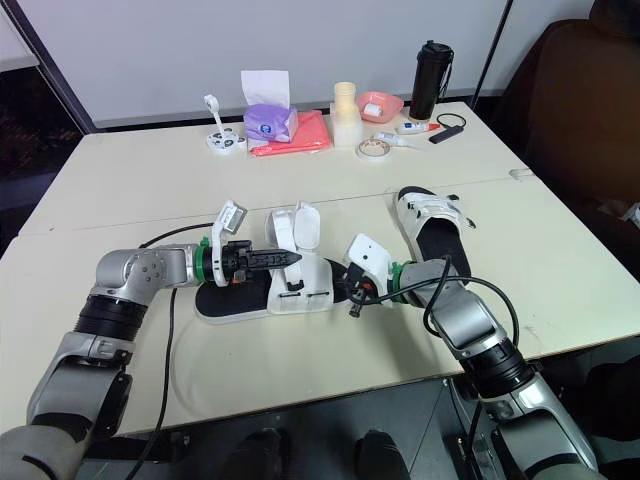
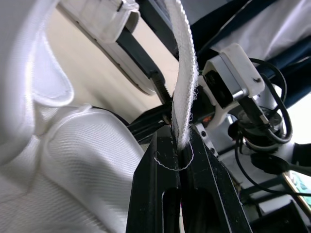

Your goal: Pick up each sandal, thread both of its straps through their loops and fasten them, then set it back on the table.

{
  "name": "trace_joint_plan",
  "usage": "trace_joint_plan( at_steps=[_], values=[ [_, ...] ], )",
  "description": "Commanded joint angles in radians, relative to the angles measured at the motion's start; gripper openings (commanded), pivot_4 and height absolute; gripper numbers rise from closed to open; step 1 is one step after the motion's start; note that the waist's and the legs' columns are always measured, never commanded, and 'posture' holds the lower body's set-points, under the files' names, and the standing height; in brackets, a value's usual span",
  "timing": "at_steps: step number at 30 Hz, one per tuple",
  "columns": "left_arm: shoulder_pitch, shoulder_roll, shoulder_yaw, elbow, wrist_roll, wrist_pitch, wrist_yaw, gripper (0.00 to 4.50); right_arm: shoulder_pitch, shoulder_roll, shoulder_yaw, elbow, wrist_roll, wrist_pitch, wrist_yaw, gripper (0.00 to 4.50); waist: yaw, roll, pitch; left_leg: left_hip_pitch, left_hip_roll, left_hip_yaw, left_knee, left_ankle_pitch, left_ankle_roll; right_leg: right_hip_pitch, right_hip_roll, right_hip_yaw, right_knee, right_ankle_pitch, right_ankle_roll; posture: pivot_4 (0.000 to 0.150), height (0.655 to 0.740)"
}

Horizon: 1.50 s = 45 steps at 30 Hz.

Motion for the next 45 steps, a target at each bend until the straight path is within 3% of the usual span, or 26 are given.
trace_joint_plan(
  at_steps=[1, 24, 42, 45],
  values=[
    [-0.004, 0.015, 0.021, -0.041, -0.002, 0.018, -0.026, 0.05, 0.014, -0.004, 0.013, -0.005, -0.014, 0.012, -0.002, 0.00, 0.000, 0.000, 0.000, 0.000, 0.000, 0.000, 0.000, 0.000, 0.000, 0.000, 0.000, 0.000, 0.000, 0.000, 0.000, 0.150, 0.7400],
    [0.072, 0.036, -0.019, -0.085, 0.097, -0.050, -0.102, 0.05, 0.009, -0.002, 0.014, -0.003, -0.011, 0.011, 0.006, 0.00, 0.000, 0.000, 0.000, 0.000, 0.000, 0.000, 0.000, 0.000, 0.000, 0.000, 0.000, 0.000, 0.000, 0.000, 0.000, 0.150, 0.7400],
    [0.213, 0.079, -0.100, -0.255, 0.165, -0.124, -0.136, 0.05, 0.012, 0.007, 0.019, -0.010, -0.009, 0.022, -0.001, 0.00, -0.002, 0.000, 0.000, 0.000, 0.000, 0.000, -0.002, 0.000, 0.000, -0.001, 0.000, 0.000, 0.000, 0.000, 0.000, 0.150, 0.7400],
    [0.220, 0.088, -0.100, -0.265, 0.157, -0.098, -0.130, 1.33, 0.011, 0.010, 0.020, -0.008, -0.009, 0.022, -0.002, 0.00, -0.001, 0.000, 0.000, 0.000, 0.000, 0.000, -0.003, 0.000, 0.000, -0.001, 0.000, 0.000, 0.000, 0.000, 0.000, 0.150, 0.7400]
  ],
)
